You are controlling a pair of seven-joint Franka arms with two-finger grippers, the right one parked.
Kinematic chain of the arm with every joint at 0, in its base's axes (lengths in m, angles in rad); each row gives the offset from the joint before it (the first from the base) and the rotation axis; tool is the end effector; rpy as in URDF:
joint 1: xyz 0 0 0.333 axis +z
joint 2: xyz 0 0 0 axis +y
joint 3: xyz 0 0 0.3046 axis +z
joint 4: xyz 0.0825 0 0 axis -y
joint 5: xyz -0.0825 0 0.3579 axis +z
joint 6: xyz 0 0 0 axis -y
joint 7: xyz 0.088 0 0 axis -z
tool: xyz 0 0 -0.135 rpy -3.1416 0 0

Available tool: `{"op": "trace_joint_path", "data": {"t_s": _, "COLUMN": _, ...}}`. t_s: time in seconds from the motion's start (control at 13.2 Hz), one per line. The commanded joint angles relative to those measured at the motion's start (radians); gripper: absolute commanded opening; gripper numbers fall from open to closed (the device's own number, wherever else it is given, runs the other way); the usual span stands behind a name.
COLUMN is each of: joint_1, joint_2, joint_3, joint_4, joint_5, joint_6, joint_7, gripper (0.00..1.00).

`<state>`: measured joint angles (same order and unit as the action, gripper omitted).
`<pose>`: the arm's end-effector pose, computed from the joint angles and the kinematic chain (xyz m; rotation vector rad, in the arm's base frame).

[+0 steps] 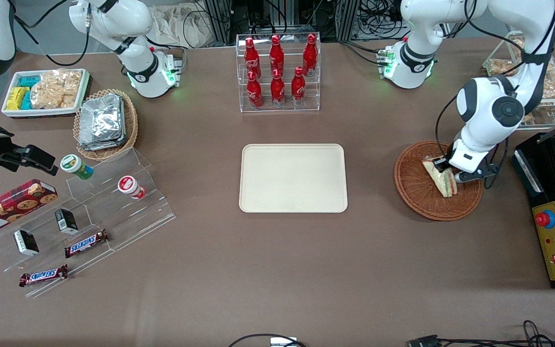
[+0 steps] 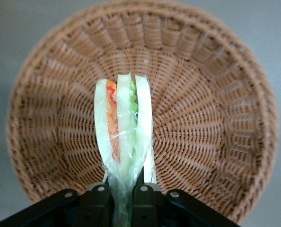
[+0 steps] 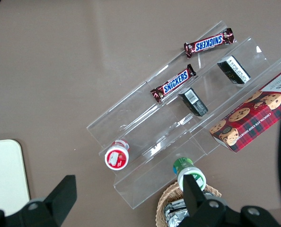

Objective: Place sandwich from basket to tray
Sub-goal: 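Close the left gripper on the sandwich and lift it from the basket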

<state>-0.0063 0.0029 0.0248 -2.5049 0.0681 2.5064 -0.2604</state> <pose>0.4496 0.0090 0.2627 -3.0818 -0.3467 -0.0054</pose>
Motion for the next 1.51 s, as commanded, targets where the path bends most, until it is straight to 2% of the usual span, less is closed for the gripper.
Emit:
{"op": "trace_joint_path", "data": {"t_s": 0.0, "joint_1": 0.002, "joint_2": -0.078, "joint_3": -0.002, "joint_4": 0.114, "joint_5": 0.013, "joint_6": -0.201, "joint_7": 0.024, "gripper": 0.00}}
{"op": "trace_joint_path", "data": {"t_s": 0.23, "joint_1": -0.012, "joint_2": -0.043, "joint_3": -0.008, "joint_4": 0.437, "joint_5": -0.002, "joint_6": -0.566, "joint_7": 0.023, "gripper": 0.00}}
{"op": "trace_joint_path", "data": {"t_s": 0.53, "joint_1": -0.063, "joint_2": 0.003, "joint_3": -0.020, "joint_4": 0.697, "joint_5": -0.030, "joint_6": -0.805, "joint_7": 0.000, "gripper": 0.00}}
{"op": "trace_joint_path", "data": {"t_s": 0.91, "joint_1": -0.080, "joint_2": 0.009, "joint_3": -0.071, "joint_4": 0.823, "joint_5": -0.067, "joint_6": -0.914, "joint_7": -0.069, "gripper": 0.00}}
{"op": "trace_joint_path", "data": {"t_s": 1.21, "joint_1": -0.081, "joint_2": 0.022, "joint_3": -0.101, "joint_4": 0.876, "joint_5": -0.091, "joint_6": -0.922, "joint_7": -0.105, "gripper": 0.00}}
{"op": "trace_joint_path", "data": {"t_s": 1.44, "joint_1": -0.092, "joint_2": 0.057, "joint_3": -0.187, "joint_4": 0.938, "joint_5": -0.103, "joint_6": -0.949, "joint_7": -0.174, "gripper": 0.00}}
